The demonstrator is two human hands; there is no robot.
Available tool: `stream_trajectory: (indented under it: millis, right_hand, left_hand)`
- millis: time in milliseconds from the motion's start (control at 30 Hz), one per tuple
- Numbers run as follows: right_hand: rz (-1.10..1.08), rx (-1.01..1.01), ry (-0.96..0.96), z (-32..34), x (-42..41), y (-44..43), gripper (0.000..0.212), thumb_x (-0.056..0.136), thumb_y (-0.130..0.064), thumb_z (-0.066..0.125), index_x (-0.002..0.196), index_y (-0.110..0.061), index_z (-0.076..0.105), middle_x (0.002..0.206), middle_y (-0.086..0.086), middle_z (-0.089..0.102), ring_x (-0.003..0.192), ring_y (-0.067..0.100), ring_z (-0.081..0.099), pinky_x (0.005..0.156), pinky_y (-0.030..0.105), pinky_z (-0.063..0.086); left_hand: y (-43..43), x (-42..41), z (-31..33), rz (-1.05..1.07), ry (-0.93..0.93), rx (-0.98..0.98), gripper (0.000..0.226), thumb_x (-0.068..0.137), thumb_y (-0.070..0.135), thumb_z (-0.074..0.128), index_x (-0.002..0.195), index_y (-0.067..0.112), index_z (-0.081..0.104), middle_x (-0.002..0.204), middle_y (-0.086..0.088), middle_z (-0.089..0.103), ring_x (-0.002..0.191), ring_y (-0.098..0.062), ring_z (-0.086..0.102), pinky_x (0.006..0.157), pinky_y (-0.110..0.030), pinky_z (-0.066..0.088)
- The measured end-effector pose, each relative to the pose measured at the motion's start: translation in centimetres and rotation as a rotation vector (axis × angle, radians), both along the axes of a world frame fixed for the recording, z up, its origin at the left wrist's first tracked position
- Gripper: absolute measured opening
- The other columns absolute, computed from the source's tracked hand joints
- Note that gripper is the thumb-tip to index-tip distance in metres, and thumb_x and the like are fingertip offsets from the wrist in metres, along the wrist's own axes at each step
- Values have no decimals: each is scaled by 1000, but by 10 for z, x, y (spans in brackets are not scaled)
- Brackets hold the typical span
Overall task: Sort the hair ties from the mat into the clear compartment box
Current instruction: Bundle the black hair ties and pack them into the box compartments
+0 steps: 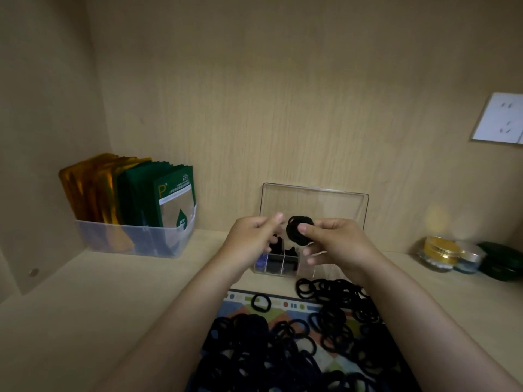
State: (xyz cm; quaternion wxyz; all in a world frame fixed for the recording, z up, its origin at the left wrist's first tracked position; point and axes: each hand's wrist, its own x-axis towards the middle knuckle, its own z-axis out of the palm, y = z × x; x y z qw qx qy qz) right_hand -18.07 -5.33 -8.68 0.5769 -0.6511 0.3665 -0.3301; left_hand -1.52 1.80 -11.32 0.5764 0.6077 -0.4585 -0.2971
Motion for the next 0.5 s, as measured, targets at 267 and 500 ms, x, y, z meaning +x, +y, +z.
stream_trajectory:
  millis: [267,500]
  right_hand:
    - [-225,-248,354,1,16,-33,22,89,-27,73,88,-5,72,82,8,74,53,17,66,43,24,39]
    - [-208,-566,834,-9,49,-46,19,84,-40,74,80,-22,76,69,-2,68,61,13,60,53,25,43]
  left_hand:
    - [-19,12,-33,73,-677,-28,36,102,30,46,136,31,57,134,12,54,129,-7,38,107,-23,30]
    - [-17,20,-53,7,-690,-38,51,102,35,44,151,33,33,150,15,38,140,-2,22,110,-21,22]
